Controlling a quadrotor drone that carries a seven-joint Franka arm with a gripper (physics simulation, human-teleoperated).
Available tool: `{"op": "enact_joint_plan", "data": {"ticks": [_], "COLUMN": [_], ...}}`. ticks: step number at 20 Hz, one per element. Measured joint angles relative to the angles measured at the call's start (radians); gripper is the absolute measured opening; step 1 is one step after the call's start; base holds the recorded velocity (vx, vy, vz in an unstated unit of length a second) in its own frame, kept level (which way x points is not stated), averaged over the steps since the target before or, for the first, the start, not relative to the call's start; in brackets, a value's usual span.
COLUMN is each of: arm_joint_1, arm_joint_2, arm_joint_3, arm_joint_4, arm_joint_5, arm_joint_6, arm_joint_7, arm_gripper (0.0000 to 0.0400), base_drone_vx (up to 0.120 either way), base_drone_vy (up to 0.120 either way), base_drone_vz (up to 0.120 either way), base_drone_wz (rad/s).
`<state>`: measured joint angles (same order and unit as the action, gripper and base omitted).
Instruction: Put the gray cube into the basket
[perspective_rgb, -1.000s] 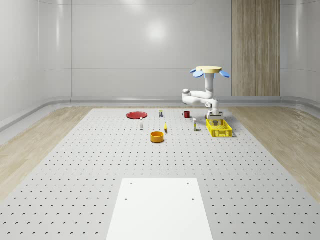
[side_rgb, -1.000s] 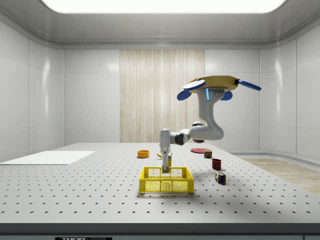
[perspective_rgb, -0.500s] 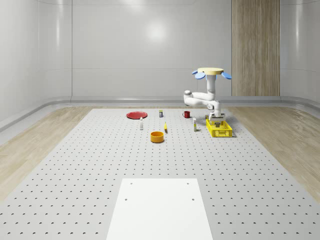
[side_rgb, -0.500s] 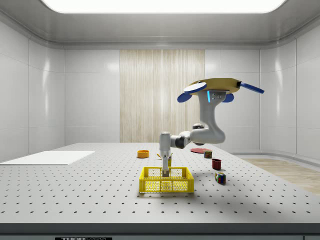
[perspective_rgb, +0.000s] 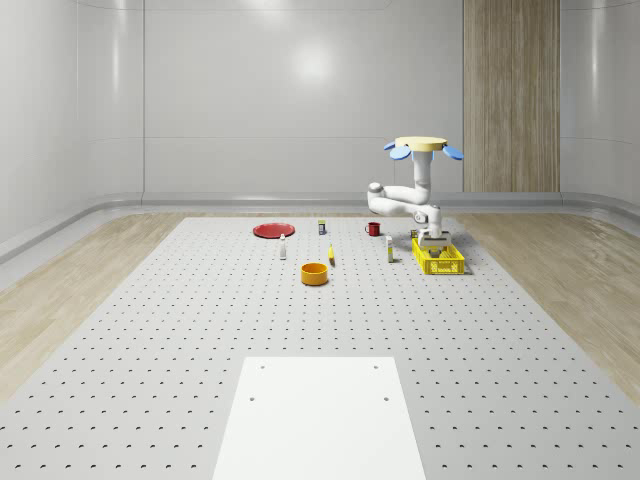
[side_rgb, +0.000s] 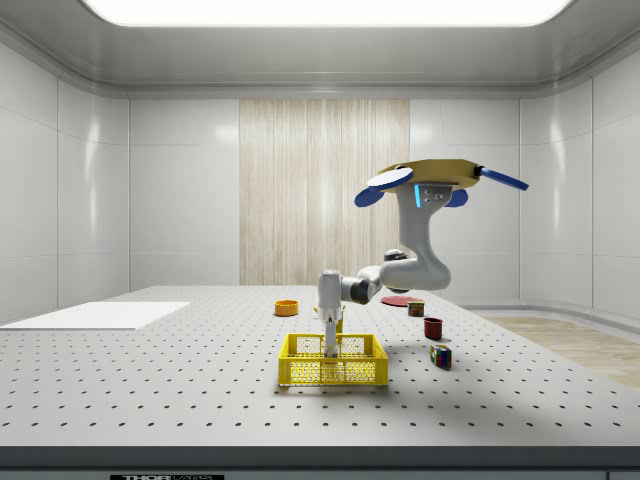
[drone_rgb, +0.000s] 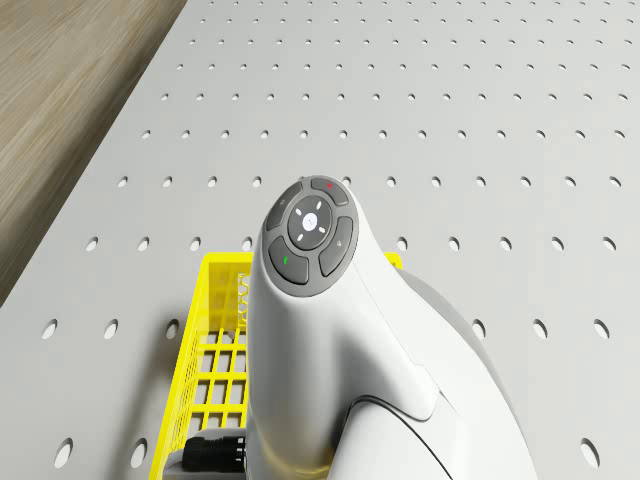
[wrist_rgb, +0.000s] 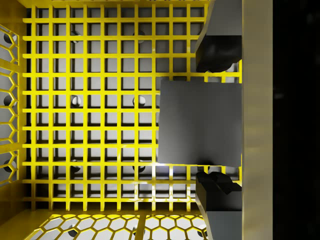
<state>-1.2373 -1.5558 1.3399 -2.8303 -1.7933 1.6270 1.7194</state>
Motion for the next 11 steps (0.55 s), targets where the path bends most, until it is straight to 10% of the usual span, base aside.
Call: {"op": "enact_joint_plan", "data": {"ticks": [11], "arm_joint_1": [0.010], "arm_joint_2": [-0.002], "arm_joint_3": [0.111], "arm_joint_4": [-0.017], "arm_joint_5": [0.107], "arm_joint_6": [-0.033], "arm_joint_7": [0.001], "arm_gripper": [0.0395], "base_drone_vx": [0.000], "base_drone_vy": [0.000], "base_drone_vz": [0.000], "base_drone_wz": [0.000]}}
